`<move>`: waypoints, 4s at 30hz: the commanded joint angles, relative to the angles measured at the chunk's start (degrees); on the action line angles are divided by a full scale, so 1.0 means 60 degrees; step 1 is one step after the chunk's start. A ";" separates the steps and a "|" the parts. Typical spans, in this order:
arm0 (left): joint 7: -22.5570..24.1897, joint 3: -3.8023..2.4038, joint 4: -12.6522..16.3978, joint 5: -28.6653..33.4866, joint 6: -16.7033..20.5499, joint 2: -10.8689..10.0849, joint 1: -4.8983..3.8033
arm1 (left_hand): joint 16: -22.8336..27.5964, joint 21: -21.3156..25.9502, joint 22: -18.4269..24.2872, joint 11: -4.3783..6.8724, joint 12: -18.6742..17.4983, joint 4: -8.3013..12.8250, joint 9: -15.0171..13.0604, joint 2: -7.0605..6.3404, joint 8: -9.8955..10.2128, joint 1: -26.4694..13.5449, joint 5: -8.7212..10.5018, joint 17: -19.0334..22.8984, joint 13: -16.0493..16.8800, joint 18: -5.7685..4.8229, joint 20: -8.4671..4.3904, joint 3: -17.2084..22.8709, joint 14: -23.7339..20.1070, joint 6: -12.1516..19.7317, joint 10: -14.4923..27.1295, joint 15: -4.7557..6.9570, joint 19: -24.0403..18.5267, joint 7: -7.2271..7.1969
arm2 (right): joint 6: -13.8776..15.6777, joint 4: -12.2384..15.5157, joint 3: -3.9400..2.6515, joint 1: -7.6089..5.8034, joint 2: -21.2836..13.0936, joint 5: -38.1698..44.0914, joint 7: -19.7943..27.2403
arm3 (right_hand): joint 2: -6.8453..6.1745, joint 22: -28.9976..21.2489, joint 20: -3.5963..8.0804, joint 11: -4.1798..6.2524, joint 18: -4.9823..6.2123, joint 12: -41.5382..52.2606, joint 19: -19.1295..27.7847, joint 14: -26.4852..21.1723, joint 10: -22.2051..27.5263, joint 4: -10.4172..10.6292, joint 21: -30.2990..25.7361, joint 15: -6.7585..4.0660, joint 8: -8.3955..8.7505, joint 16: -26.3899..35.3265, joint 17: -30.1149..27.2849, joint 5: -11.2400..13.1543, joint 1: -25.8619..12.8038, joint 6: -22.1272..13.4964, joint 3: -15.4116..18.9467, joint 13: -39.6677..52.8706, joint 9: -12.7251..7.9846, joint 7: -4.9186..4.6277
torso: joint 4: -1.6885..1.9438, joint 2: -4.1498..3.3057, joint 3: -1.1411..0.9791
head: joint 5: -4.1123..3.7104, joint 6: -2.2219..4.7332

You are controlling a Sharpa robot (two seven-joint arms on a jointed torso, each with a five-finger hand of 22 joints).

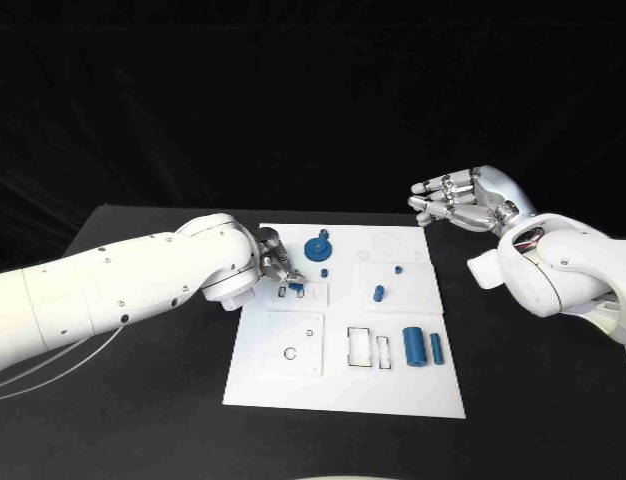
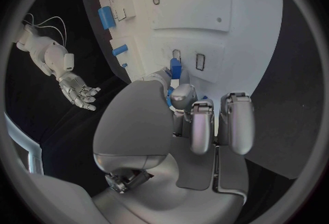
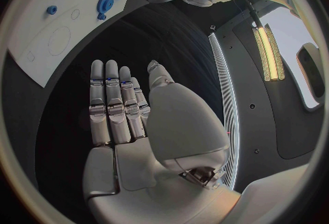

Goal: Assemble the parts on the task board

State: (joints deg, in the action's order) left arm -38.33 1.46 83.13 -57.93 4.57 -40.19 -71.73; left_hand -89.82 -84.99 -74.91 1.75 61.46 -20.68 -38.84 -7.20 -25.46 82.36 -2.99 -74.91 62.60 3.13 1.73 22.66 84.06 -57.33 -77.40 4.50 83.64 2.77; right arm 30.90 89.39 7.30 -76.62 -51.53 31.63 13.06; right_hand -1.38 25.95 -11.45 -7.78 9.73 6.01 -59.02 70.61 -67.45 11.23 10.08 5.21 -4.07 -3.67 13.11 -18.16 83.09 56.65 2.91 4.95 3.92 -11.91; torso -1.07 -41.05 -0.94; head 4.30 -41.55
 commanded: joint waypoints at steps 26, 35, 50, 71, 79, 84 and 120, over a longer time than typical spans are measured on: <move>-0.0113 -0.0005 0.0012 -0.0792 -0.0300 0.0169 0.0057 | -0.0030 -0.0039 -0.1054 0.0044 -0.0335 0.0892 -0.0159 -0.0331 -0.0196 -0.0349 -0.0021 -0.2515 -0.0397 -0.0156 -0.0046 0.1232 0.0990 -0.0035 0.0093 0.0082 0.0062 -0.0146 | -0.0157 0.0012 -0.0001 0.0008 0.0012 -0.0009 0.0101 | 0.0044 -0.0027 -0.0001 -0.0034 0.0114 -0.0035 0.0042 -0.0070 0.0069 -0.0056 -0.0065 0.0007 0.0027 0.0013 -0.0020 -0.0052 -0.0103 -0.0070 0.0028 -0.0012 -0.0004 0.0007 | -0.0009 0.0002 0.0001 | -0.0001 -0.0009; -0.0211 -0.0004 0.0017 -0.0947 -0.0479 0.0184 0.0072 | -0.0030 -0.0037 -0.1053 0.0054 -0.0364 0.0829 -0.0184 -0.0434 -0.0232 -0.0490 -0.0019 -0.2515 -0.0436 -0.0155 -0.0052 0.1210 0.0990 -0.0052 0.0097 0.0090 0.0062 -0.0161 | -0.0164 0.0009 -0.0001 0.0010 0.0015 -0.0009 0.0103 | 0.0044 -0.0027 -0.0001 -0.0034 0.0114 -0.0035 0.0042 -0.0070 0.0069 -0.0056 -0.0065 0.0007 0.0027 0.0013 -0.0020 -0.0052 -0.0103 -0.0070 0.0028 -0.0012 -0.0004 0.0007 | -0.0002 -0.0004 0.0002 | 0.0003 -0.0013; -0.0260 -0.0003 0.0015 -0.1073 -0.0450 0.0214 0.0107 | -0.0030 -0.0032 -0.1055 0.0064 -0.0363 0.0679 -0.0206 -0.0586 -0.0281 -0.0941 -0.0018 -0.2515 -0.0463 -0.0155 -0.0063 0.1097 0.0990 -0.0106 0.0087 0.0101 0.0064 -0.0172 | -0.0173 0.0007 -0.0001 0.0015 0.0030 -0.0010 0.0109 | 0.0037 -0.0039 -0.0004 -0.0035 0.0115 -0.0033 0.0041 -0.0074 0.0073 -0.0067 -0.0071 0.0009 0.0026 0.0012 -0.0027 -0.0052 -0.0103 -0.0074 0.0032 -0.0015 -0.0003 0.0007 | -0.0005 -0.0014 0.0001 | 0.0000 -0.0025; -0.0272 -0.0004 0.0090 -0.1009 -0.0331 0.0191 0.0132 | -0.0030 -0.0031 -0.1065 0.0061 -0.0319 0.0661 -0.0207 -0.0641 -0.0311 -0.1513 -0.0016 -0.2515 -0.0463 -0.0157 -0.0067 0.0870 0.0990 -0.0167 0.0063 0.0098 0.0072 -0.0168 | -0.0173 0.0003 -0.0001 0.0033 0.0019 -0.0023 0.0121 | 0.0037 -0.0039 -0.0004 -0.0035 0.0115 -0.0033 0.0041 -0.0074 0.0073 -0.0067 -0.0071 0.0009 0.0026 0.0012 -0.0027 -0.0052 -0.0103 -0.0074 0.0032 -0.0015 -0.0003 0.0007 | -0.0006 -0.0007 -0.0002 | -0.0013 -0.0040; -0.0289 -0.0004 0.0099 -0.0995 -0.0319 0.0179 0.0134 | -0.0030 -0.0034 -0.1075 0.0062 -0.0301 0.0662 -0.0206 -0.0651 -0.0317 -0.1669 -0.0015 -0.2515 -0.0459 -0.0159 -0.0069 0.0762 0.0990 -0.0184 0.0054 0.0100 0.0079 -0.0170 | -0.0170 0.0005 -0.0002 0.0037 0.0001 -0.0025 0.0119 | 0.0038 -0.0048 -0.0006 -0.0036 0.0115 -0.0032 0.0041 -0.0078 0.0076 -0.0069 -0.0075 0.0011 0.0025 0.0011 -0.0032 -0.0050 -0.0110 -0.0077 0.0035 -0.0016 -0.0003 0.0005 | -0.0003 -0.0007 0.0000 | -0.0024 -0.0050; -0.0301 -0.0004 0.0100 -0.0993 -0.0349 0.0167 0.0134 | -0.0030 -0.0032 -0.1073 0.0061 -0.0302 0.0664 -0.0205 -0.0672 -0.0318 -0.1713 -0.0014 -0.2515 -0.0464 -0.0159 -0.0069 0.0718 0.0990 -0.0186 0.0055 0.0100 0.0078 -0.0169 | -0.0170 0.0001 -0.0002 0.0039 0.0003 -0.0025 0.0118 | 0.0038 -0.0048 -0.0006 -0.0036 0.0115 -0.0032 0.0041 -0.0078 0.0076 -0.0069 -0.0075 0.0011 0.0025 0.0011 -0.0032 -0.0050 -0.0110 -0.0077 0.0035 -0.0016 -0.0003 0.0005 | -0.0001 -0.0006 0.0000 | -0.0014 -0.0060; -0.0395 -0.0004 0.0095 -0.0959 -0.0490 0.0118 0.0135 | -0.0030 -0.0044 -0.1120 0.0040 -0.0251 0.0648 -0.0149 -0.0659 -0.0292 -0.2498 -0.0014 -0.2515 -0.0497 -0.0168 -0.0065 -0.0483 0.0990 -0.0261 0.0053 0.0083 0.0111 -0.0149 | -0.0181 -0.0038 -0.0002 0.0056 0.0027 -0.0030 0.0125 | 0.0035 -0.0069 -0.0012 -0.0043 0.0114 -0.0030 0.0046 -0.0092 0.0085 -0.0069 -0.0087 0.0018 0.0025 0.0014 -0.0044 -0.0043 -0.0134 -0.0085 0.0047 -0.0020 -0.0003 0.0000 | 0.0000 -0.0008 0.0001 | -0.0019 -0.0078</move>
State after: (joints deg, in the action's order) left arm -39.94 1.45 83.57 -63.92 2.25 -39.53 -70.93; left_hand -89.82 -84.98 -74.91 1.85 59.70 -16.86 -39.80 -11.25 -27.05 67.89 -3.16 -74.94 59.56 3.13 1.53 19.95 83.85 -58.59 -77.07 4.69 83.84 1.94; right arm 30.60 89.16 7.30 -76.32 -51.40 31.26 13.22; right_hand -1.08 25.59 -11.45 -7.98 9.73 6.01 -59.02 70.40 -67.25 11.07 9.85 5.43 -4.07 -3.67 12.90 -18.16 82.79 56.69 3.07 4.88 3.92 -11.87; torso -1.08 -41.08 -0.93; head 4.20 -41.99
